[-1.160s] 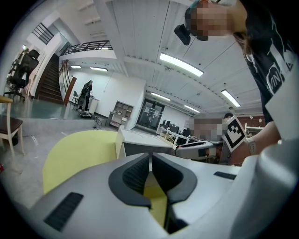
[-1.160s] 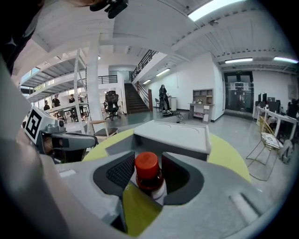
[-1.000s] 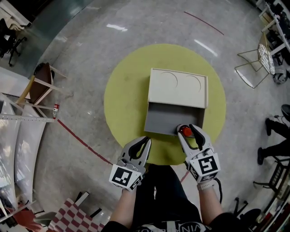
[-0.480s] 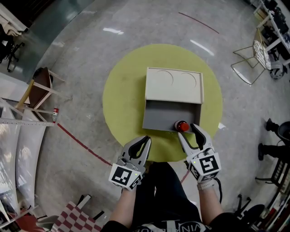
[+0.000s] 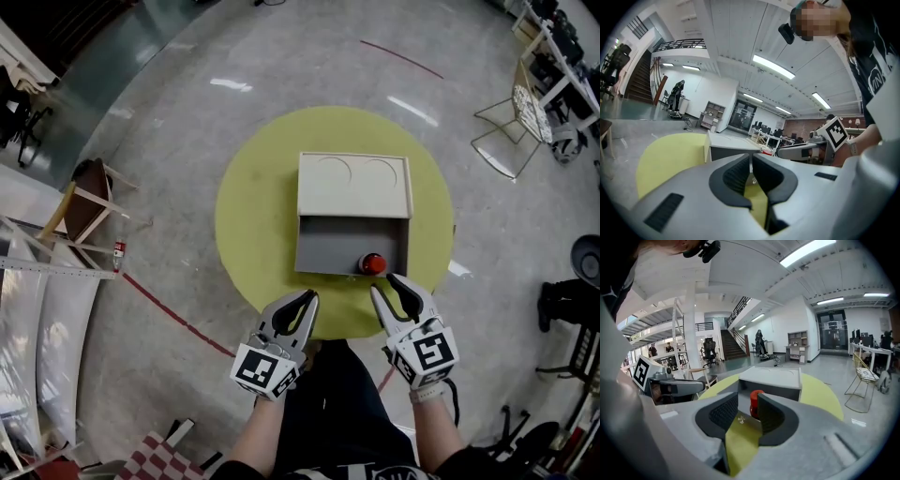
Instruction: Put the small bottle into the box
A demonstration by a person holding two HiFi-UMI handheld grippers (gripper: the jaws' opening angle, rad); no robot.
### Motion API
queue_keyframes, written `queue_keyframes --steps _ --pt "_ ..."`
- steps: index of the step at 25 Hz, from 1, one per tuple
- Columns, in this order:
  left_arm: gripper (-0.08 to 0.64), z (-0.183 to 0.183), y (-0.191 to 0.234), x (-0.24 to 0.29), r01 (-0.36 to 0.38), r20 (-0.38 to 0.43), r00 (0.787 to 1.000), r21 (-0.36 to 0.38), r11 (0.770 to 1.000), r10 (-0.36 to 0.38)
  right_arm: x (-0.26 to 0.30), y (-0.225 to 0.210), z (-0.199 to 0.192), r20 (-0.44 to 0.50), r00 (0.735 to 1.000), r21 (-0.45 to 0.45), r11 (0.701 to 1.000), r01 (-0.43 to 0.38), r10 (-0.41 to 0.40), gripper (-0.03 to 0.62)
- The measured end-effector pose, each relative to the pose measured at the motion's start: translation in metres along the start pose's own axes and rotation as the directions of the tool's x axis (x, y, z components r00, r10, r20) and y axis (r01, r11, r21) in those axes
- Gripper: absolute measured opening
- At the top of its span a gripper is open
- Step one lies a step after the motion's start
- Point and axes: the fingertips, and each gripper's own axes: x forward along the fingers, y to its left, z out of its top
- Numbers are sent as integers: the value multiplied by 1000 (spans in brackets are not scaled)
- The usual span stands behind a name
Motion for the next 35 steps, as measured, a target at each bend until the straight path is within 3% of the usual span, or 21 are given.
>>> queue_keyframes --steps 4,16,35 --pt "25 8 -3 -1 13 6 1000 15 1000 -13 -9 9 7 19 1000 -1 1000 -15 15 83" --pt "23 31 -26 -9 46 34 998 41 998 -47 -44 23 33 94 995 -24 1000 -14 16 8" --pt "21 65 -42 -38 59 81 995 80 995 -66 -82 48 62 183 983 -2 1000 -4 5 6"
